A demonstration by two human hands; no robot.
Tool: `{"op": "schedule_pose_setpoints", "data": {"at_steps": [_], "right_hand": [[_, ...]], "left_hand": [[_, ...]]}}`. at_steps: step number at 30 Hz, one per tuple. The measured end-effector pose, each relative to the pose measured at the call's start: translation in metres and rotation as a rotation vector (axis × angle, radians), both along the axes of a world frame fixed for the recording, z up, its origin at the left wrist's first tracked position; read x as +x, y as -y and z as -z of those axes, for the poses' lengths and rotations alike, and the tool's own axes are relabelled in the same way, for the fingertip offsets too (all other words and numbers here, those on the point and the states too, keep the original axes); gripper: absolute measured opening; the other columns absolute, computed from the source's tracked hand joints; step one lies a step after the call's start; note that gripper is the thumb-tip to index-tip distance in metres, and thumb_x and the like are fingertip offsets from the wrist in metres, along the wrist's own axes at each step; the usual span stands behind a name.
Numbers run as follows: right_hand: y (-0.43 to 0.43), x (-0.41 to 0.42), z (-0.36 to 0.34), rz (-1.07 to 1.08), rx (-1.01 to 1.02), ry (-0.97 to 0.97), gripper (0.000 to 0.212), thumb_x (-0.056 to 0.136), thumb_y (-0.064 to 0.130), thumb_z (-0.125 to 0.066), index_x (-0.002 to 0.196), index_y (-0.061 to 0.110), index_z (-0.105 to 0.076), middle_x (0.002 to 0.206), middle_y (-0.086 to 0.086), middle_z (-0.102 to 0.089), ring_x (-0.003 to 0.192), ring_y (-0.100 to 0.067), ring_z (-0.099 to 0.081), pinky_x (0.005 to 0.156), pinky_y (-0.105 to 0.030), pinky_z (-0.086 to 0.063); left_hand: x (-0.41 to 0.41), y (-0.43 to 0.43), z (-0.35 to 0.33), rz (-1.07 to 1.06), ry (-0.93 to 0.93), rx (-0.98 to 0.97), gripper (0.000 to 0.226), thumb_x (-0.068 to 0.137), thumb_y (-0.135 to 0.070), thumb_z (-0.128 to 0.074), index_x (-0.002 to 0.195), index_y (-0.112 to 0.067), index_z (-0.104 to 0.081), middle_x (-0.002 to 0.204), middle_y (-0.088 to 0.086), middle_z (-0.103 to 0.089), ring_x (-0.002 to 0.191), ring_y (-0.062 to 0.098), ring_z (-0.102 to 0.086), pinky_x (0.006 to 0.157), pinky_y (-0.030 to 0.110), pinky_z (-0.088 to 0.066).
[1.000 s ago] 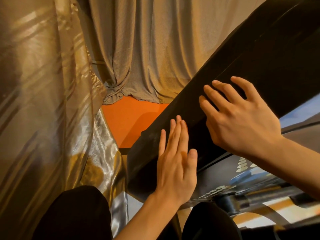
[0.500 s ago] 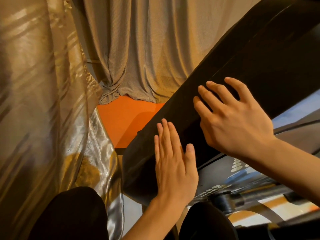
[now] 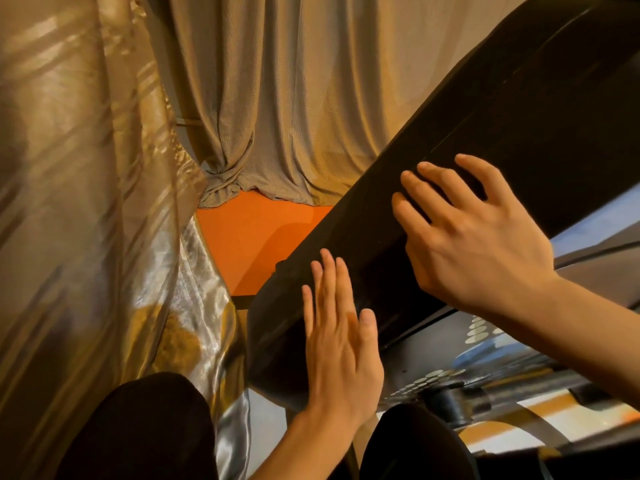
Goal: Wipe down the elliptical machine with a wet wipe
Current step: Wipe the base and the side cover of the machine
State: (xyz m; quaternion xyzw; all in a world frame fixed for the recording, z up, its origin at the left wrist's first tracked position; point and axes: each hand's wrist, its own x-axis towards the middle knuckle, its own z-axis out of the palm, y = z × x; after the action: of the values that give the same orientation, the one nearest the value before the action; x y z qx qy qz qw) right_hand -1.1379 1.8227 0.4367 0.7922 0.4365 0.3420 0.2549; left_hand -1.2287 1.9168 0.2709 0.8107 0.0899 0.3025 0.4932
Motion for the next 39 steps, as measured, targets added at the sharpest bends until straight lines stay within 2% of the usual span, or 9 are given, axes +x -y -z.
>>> {"op": "schedule_pose_setpoints", "data": {"at_steps": [6,10,15,19,23,26,30,34,39], "right_hand": [[-0.002,-0.001,-0.001,0.035,-0.026,-0.011,0.055,0.107,0.034,-0.024,0.138,0.000,-0.054,0.149,-0.028,-0.049,0.143,-0.043,-0.042,0.118,-0.058,-0.027],[-0.001,-0.002,0.001,0.039,-0.026,0.005,0.053,0.106,0.033,-0.027,0.138,0.001,-0.055,0.149,-0.028,-0.050,0.142,-0.043,-0.043,0.118,-0.058,-0.027],[-0.001,-0.001,0.001,0.036,-0.036,-0.003,0.053,0.105,0.032,-0.027,0.137,0.000,-0.055,0.148,-0.029,-0.050,0.141,-0.044,-0.044,0.117,-0.060,-0.029],[-0.001,-0.002,0.000,0.033,-0.045,-0.001,0.053,0.106,0.032,-0.027,0.137,0.000,-0.055,0.148,-0.029,-0.050,0.141,-0.044,-0.044,0.117,-0.059,-0.028],[-0.003,-0.002,0.000,0.023,-0.049,0.001,0.054,0.106,0.032,-0.027,0.137,0.000,-0.056,0.148,-0.028,-0.051,0.141,-0.044,-0.045,0.116,-0.059,-0.029],[-0.002,-0.002,0.001,0.028,-0.048,0.006,0.054,0.105,0.032,-0.028,0.136,0.000,-0.057,0.146,-0.029,-0.052,0.139,-0.044,-0.046,0.116,-0.059,-0.030],[-0.002,-0.003,0.001,0.022,-0.039,0.021,0.052,0.104,0.031,-0.030,0.132,-0.001,-0.059,0.142,-0.029,-0.055,0.137,-0.044,-0.049,0.115,-0.059,-0.032],[-0.003,-0.002,0.002,0.027,-0.047,0.024,0.053,0.104,0.032,-0.030,0.133,0.000,-0.059,0.143,-0.029,-0.055,0.137,-0.044,-0.048,0.115,-0.058,-0.030],[-0.003,-0.003,0.003,0.019,-0.037,0.017,0.052,0.103,0.031,-0.029,0.133,0.000,-0.060,0.143,-0.029,-0.055,0.137,-0.044,-0.049,0.115,-0.059,-0.032]], "left_hand": [[0.024,-0.006,-0.048,0.185,0.102,0.136,0.075,0.105,-0.058,0.001,0.164,-0.011,0.004,0.175,0.001,0.009,0.160,0.009,0.010,0.130,0.037,0.004],[0.011,-0.006,-0.010,-0.010,0.001,0.180,0.079,0.106,-0.063,-0.005,0.166,-0.013,-0.006,0.175,0.001,0.008,0.161,0.015,0.010,0.130,0.044,0.003],[-0.004,-0.018,0.034,-0.157,-0.131,0.175,0.080,0.105,-0.067,-0.003,0.166,-0.016,-0.011,0.175,-0.002,0.000,0.161,0.017,0.008,0.129,0.055,-0.008],[0.002,-0.008,0.005,-0.103,-0.091,0.186,0.083,0.104,-0.066,0.001,0.165,-0.011,-0.007,0.175,0.001,0.004,0.160,0.015,0.010,0.130,0.049,-0.003],[0.013,0.001,-0.017,-0.111,-0.088,0.368,0.083,0.106,-0.063,-0.002,0.165,-0.005,-0.009,0.175,0.009,0.003,0.161,0.019,0.008,0.130,0.046,0.001],[0.003,-0.011,0.013,-0.188,-0.211,0.353,0.082,0.107,-0.062,-0.002,0.164,-0.006,-0.018,0.174,0.008,-0.005,0.161,0.019,0.003,0.129,0.049,-0.005],[-0.007,-0.030,0.050,-0.259,-0.323,0.283,0.087,0.104,-0.064,0.007,0.164,-0.005,-0.015,0.174,0.005,0.000,0.161,0.015,0.009,0.128,0.047,-0.001],[0.009,-0.020,0.013,-0.172,-0.178,0.248,0.088,0.099,-0.066,0.015,0.163,-0.007,0.002,0.173,0.005,0.012,0.158,0.012,0.020,0.129,0.041,0.010],[0.019,-0.022,0.009,-0.119,-0.043,0.212,0.078,0.106,-0.061,0.001,0.165,-0.010,-0.012,0.175,0.001,-0.002,0.161,0.014,0.006,0.130,0.042,0.007]]}}
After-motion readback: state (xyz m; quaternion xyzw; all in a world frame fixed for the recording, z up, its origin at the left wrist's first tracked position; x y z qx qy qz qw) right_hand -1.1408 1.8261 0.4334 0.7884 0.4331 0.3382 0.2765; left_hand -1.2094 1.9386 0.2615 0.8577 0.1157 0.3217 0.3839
